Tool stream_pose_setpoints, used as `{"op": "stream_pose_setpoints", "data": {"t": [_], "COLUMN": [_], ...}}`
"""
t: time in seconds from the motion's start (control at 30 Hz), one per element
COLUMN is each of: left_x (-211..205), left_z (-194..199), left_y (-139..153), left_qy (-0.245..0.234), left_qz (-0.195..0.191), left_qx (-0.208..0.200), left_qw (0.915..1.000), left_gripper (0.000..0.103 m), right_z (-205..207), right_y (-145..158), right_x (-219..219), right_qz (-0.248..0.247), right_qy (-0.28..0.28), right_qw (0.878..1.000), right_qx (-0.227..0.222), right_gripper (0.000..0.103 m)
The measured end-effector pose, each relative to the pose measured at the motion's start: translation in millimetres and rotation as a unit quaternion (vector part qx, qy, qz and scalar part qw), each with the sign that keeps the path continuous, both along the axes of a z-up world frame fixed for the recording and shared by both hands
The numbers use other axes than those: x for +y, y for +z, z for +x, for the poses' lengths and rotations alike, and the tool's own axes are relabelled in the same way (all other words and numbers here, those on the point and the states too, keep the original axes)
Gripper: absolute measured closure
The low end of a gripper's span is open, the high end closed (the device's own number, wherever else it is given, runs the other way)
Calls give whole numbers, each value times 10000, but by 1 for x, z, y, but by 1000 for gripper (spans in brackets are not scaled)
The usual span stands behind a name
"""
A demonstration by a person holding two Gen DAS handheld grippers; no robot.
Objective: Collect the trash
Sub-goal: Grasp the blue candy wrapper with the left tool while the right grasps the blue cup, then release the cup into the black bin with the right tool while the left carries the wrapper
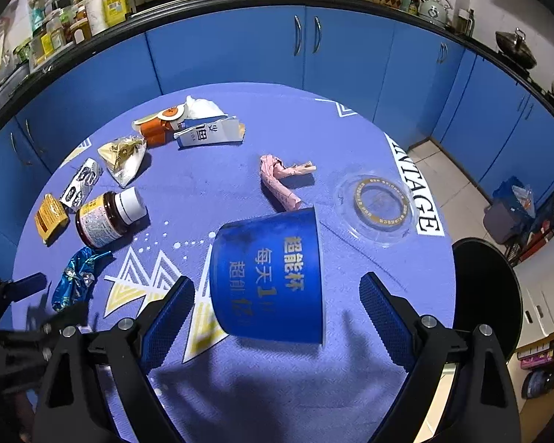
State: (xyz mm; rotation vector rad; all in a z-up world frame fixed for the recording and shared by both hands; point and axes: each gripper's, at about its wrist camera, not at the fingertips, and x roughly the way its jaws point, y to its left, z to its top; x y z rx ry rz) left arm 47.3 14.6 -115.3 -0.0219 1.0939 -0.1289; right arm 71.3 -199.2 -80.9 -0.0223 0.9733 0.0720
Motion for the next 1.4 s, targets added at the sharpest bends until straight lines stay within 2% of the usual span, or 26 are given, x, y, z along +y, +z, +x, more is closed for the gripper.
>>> {"op": "stream_pose_setpoints", "data": {"t": [0.03,0.07,0.1,0.17,0.23,0.27,0.3,0.33,0.47,0.63,0.93,1.13,1.4], "left_x": [-1,-2,-4,-11,-14,-14,-14,-13,-19,-32,-94,-144,-192], "left_z": [1,2,2,1,0,-1,-1,-2,-8,-8,13,26,35], "left_y": [-1,-3,-4,-2,0,1,3,6,24,50,76,83,82], "left_qy": [-9,-27,-38,-127,-133,-132,-125,-124,-166,-339,-1047,-1479,-1848], "left_qz": [-55,-71,-10,84,168,166,138,97,284,283,167,28,-111], "left_qx": [38,89,92,24,-70,-106,-155,-225,-695,-1120,-1514,-1596,-1481], "left_qw": [10000,9999,10000,9999,9997,9997,9997,9996,9970,9927,9828,9760,9715], "left_gripper": [35,46,52,66,70,72,73,73,73,73,73,73,73], "right_z": [1,2,3,4,3,2,1,1,0,-4,-5,-6,-12], "right_y": [0,0,-1,-3,-2,-1,0,0,1,16,40,52,59], "right_x": [-1,-2,-4,-10,-13,-13,-11,-7,-3,-10,-44,-88,-154], "right_qz": [-4,30,116,438,682,689,628,526,517,539,280,42,-329], "right_qy": [6,18,28,57,91,118,170,279,370,319,-132,-731,-1498], "right_qw": [10000,10000,9999,9990,9976,9974,9976,9980,9978,9969,9952,9911,9810], "right_qx": [-17,-29,-11,-3,-118,-172,-224,-203,-195,-471,-934,-1114,-1190], "right_gripper": [15,15,15,15,16,26,54,56,58,58,58,58,58]}}
